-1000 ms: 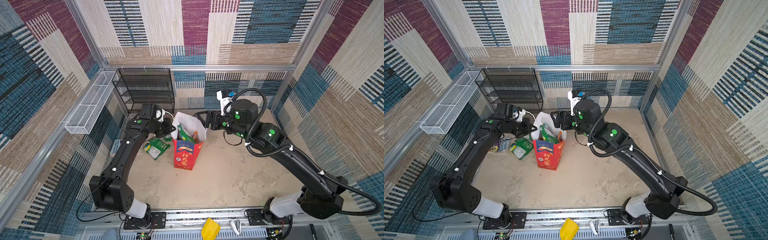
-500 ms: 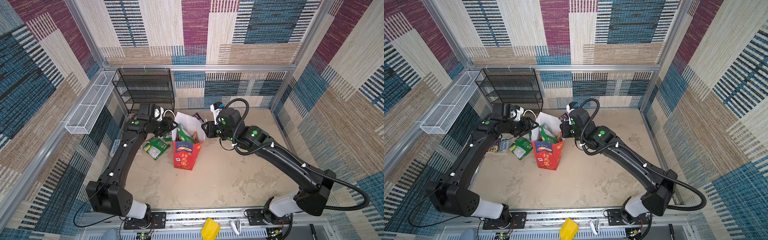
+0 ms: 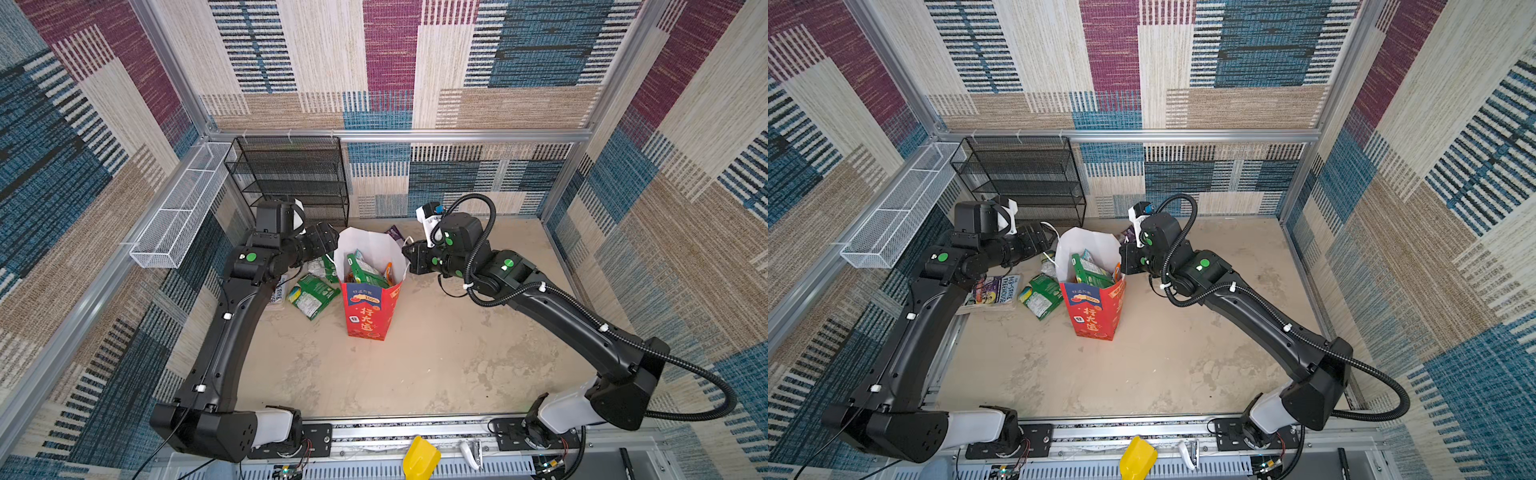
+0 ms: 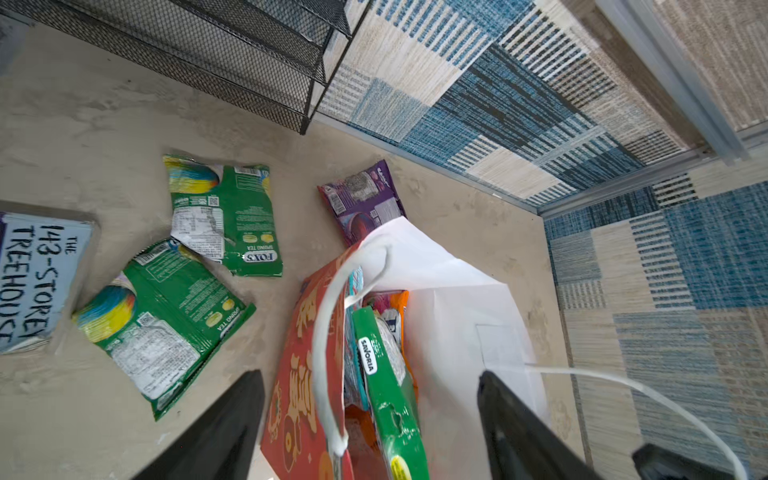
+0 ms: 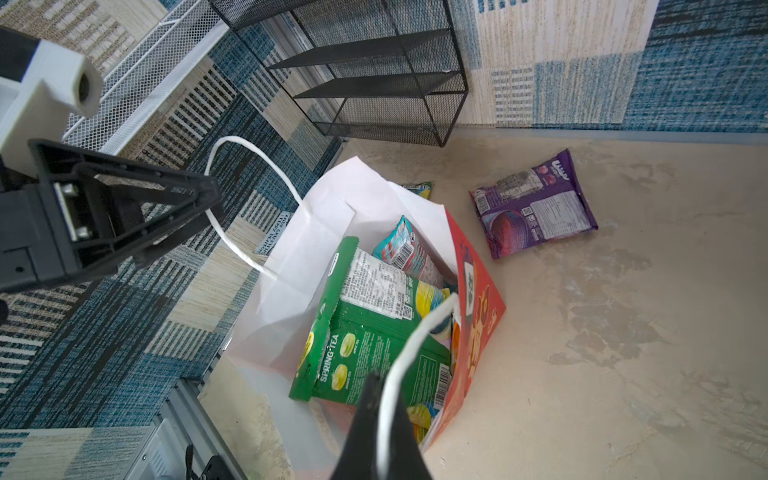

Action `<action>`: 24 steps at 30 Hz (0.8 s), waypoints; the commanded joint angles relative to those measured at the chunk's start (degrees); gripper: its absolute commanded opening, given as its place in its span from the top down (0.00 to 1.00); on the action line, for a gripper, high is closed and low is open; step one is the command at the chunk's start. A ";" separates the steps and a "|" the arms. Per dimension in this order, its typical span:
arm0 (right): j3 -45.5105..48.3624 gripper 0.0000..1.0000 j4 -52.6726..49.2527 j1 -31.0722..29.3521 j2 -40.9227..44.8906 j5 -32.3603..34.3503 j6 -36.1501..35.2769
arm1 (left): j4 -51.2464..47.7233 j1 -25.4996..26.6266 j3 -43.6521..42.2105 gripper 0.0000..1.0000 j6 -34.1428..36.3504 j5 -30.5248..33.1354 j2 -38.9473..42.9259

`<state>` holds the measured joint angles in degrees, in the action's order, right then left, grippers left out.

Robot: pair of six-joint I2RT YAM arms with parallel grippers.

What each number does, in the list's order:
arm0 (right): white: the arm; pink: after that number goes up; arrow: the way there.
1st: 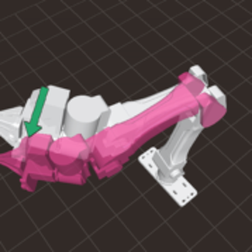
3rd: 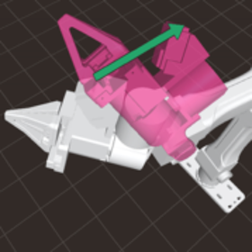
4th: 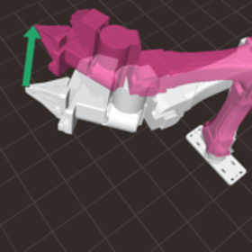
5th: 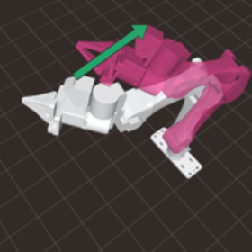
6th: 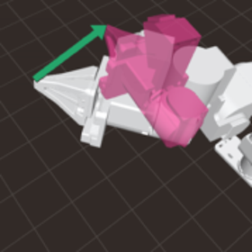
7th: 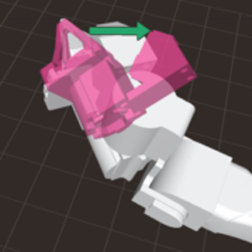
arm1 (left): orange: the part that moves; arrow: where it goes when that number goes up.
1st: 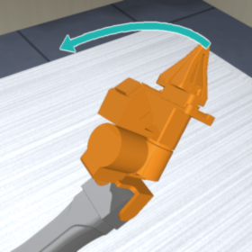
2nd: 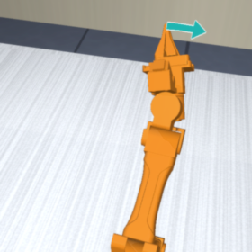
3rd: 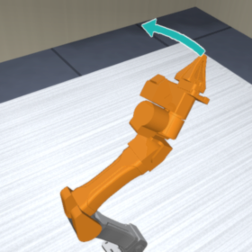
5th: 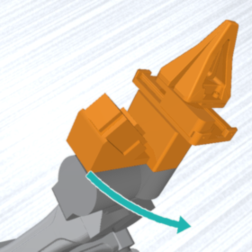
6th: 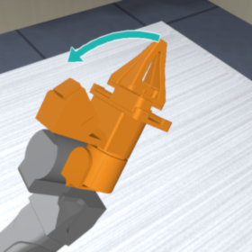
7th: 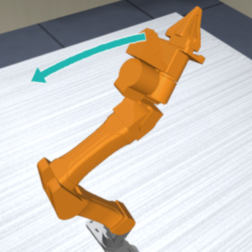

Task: Place the snacks into the paper bag

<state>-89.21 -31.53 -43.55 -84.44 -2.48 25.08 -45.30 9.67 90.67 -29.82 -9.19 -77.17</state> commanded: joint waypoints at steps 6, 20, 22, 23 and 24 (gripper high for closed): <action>0.74 1.00 4.98 1.10 2.18 -2.51 -2.58 | -1.73 -0.78 3.40 0.51 -0.69 3.45 -3.77; -8.11 1.00 6.52 6.04 3.21 -3.33 -4.21 | -2.81 7.31 18.68 1.00 -0.21 -3.75 -9.03; -8.13 1.00 5.78 7.57 2.78 -4.01 -4.17 | -2.48 10.31 19.29 1.00 0.46 -1.63 -10.04; -8.08 1.00 5.03 8.62 2.40 -5.03 -3.68 | -2.35 10.79 19.85 1.00 0.56 -1.62 -11.21; -8.09 1.00 4.23 9.61 2.19 -6.75 -3.18 | -3.01 10.81 20.87 1.00 0.48 -1.97 -12.60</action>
<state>-96.90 -29.95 -35.44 -81.76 -7.44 21.39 -49.74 19.88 110.21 -30.13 -12.86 -87.68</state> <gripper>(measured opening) 0.048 0.063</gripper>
